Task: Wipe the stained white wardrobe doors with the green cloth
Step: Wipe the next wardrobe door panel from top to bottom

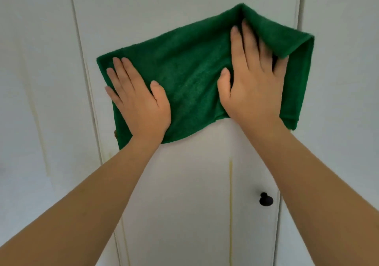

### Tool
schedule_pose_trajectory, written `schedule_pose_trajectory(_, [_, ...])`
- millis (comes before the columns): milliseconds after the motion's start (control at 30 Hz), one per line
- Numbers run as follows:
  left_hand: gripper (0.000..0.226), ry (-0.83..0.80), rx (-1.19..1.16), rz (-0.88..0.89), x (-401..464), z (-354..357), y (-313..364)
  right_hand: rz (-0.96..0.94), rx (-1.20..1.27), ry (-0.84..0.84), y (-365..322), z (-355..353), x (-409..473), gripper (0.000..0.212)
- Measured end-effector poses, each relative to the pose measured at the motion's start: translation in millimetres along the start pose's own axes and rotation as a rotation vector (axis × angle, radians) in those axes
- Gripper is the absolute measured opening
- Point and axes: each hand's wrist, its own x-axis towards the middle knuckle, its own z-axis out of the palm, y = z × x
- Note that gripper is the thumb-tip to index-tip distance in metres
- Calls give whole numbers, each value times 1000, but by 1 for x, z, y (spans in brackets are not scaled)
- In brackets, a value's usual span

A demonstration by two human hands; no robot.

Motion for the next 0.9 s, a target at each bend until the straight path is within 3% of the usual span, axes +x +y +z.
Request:
schedule_pose_trajectory(100, [75, -35, 11, -5, 3, -2, -2, 107, 36, -65, -36, 15, -47, 69])
schedule_pose_trajectory(200, [73, -75, 70, 68, 7, -3, -10, -13, 72, -166, -64, 24, -90, 71])
schedule_pose_trajectory(333, [68, -103, 45, 213, 57, -12, -32, -84, 102, -135, -73, 23, -42, 71])
schedule_pose_trajectory(467, [74, -105, 13, 229, 93, -22, -57, 11, 104, -85, -99, 17, 17, 71])
schedule_pose_trajectory(633, [72, -56, -48, 17, 13, -18, -92, -54, 109, -96, -110, 28, -9, 70])
schedule_pose_trajectory(767, [66, -186, -59, -71, -79, -27, -114, -243, 107, -173, -126, 36, -51, 68])
schedule_pose_trajectory(900, [50, -178, -32, 6, -29, -28, -106, -235, 90, -209, -132, 38, -59, 69])
